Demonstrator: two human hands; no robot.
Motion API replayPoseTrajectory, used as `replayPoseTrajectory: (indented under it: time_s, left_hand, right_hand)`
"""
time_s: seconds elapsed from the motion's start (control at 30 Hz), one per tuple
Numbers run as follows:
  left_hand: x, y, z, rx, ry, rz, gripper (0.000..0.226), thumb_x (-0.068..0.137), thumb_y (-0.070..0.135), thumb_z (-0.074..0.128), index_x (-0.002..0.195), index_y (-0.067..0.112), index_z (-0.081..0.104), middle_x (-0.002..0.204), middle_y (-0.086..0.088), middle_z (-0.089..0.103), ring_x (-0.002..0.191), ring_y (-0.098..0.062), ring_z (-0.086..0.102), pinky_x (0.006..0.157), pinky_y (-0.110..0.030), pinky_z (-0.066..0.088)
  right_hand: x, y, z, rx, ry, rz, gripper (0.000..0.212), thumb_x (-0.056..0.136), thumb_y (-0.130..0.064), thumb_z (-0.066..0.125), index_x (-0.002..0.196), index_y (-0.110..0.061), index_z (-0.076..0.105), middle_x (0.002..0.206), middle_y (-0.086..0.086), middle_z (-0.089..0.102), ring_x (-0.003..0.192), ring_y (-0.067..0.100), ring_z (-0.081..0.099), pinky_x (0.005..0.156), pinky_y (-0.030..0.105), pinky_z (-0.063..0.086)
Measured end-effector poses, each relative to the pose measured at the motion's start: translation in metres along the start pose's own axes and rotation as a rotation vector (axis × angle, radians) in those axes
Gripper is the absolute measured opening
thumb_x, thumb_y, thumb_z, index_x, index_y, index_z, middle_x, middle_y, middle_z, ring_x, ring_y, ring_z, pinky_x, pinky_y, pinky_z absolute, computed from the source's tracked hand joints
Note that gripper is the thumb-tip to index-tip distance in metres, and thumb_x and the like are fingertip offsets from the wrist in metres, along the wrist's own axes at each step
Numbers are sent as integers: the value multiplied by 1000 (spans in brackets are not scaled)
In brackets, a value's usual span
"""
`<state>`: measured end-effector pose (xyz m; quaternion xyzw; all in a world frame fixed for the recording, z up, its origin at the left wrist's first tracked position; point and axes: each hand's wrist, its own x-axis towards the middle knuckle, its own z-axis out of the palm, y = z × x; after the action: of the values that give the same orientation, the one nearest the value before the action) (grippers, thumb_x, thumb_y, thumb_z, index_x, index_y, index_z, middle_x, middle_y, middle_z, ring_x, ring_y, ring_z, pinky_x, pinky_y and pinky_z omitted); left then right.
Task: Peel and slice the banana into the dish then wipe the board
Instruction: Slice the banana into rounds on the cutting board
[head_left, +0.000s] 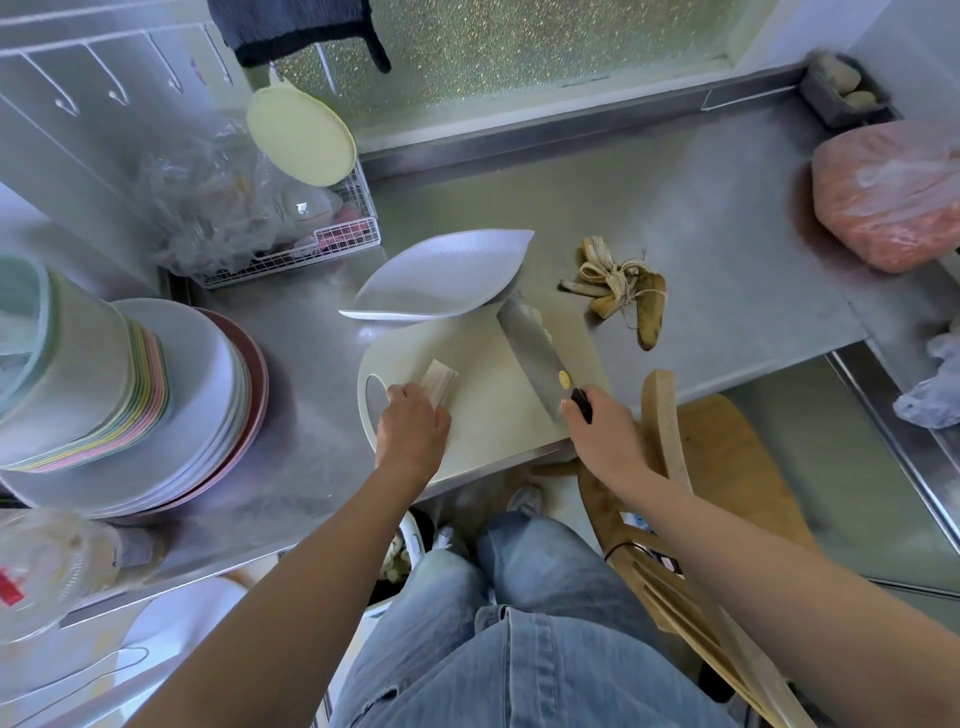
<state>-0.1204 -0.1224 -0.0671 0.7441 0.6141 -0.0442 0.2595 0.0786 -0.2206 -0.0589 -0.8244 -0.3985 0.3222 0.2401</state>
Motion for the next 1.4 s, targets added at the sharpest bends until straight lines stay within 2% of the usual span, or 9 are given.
replayPoseTrajectory:
  time_s: [0.13, 0.33, 0.53, 0.67, 0.77, 0.87, 1.07, 1.2, 1.4]
  left_hand:
    - [1, 1, 0, 12, -16, -9, 36, 99, 25, 42, 122, -2, 44, 121, -20, 46, 97, -35, 59, 70, -28, 36]
    - [2, 2, 0, -50, -13, -19, 30, 96, 19, 48, 116, -4, 47, 120, -23, 48, 103, -37, 53, 79, -36, 41]
    - [4, 5, 0, 106, -19, -30, 39, 94, 16, 52, 127, -2, 43, 125, -17, 43, 112, -28, 48, 83, -37, 50]
    - [8, 7, 2, 166, 32, -55, 32, 95, 21, 46, 123, 5, 47, 121, -11, 48, 114, -27, 46, 85, -35, 45]
    - [11, 8, 5, 302, 73, -18, 31, 95, 25, 44, 120, 8, 51, 120, -11, 53, 117, -30, 41, 97, -35, 37]
    - [16, 12, 7, 321, 86, 7, 32, 96, 26, 42, 121, 9, 51, 120, -11, 54, 115, -31, 43, 97, -36, 37]
    - [19, 13, 4, 230, 106, -44, 33, 97, 29, 39, 116, 4, 50, 114, -13, 56, 106, -28, 49, 90, -35, 40]
    - [19, 11, 5, 240, 109, -12, 32, 97, 28, 39, 116, 4, 49, 114, -13, 54, 105, -29, 50, 91, -34, 40]
    - [20, 11, 7, 228, 81, -35, 30, 95, 27, 44, 116, 6, 50, 115, -12, 55, 105, -28, 49, 85, -34, 42]
  right_hand:
    - [-3, -3, 9, -9, -91, -35, 24, 95, -32, 50, 77, -16, 49, 68, 7, 59, 66, 24, 57, 59, 37, 43]
    - [0, -2, -1, 43, 4, 21, 27, 97, -28, 49, 73, -17, 45, 63, 1, 48, 58, 15, 44, 52, 27, 32]
    - [-1, -4, 1, 5, -106, -40, 24, 94, -30, 52, 73, -17, 48, 65, 4, 55, 63, 22, 53, 58, 35, 40]
    - [2, -2, 0, 30, -20, -15, 29, 96, -27, 50, 70, -18, 42, 60, -1, 44, 56, 16, 41, 53, 28, 30]
    - [2, -2, -2, 55, -24, -49, 26, 95, -27, 51, 73, -14, 46, 60, 1, 46, 57, 17, 43, 55, 30, 33]
    - [2, -5, 0, 2, -63, -95, 22, 94, -29, 52, 79, -14, 51, 62, 0, 50, 58, 15, 46, 55, 30, 36]
    - [5, -6, 7, 38, -116, -99, 20, 92, -31, 53, 75, -23, 48, 63, 4, 54, 62, 26, 57, 62, 46, 50]
    - [8, -5, 9, 3, -134, -66, 19, 93, -30, 53, 75, -30, 47, 64, 0, 54, 62, 20, 56, 61, 40, 47]
    - [14, 1, -10, -21, -15, -36, 23, 95, -27, 51, 77, -13, 47, 59, 1, 48, 54, 14, 44, 49, 23, 31]
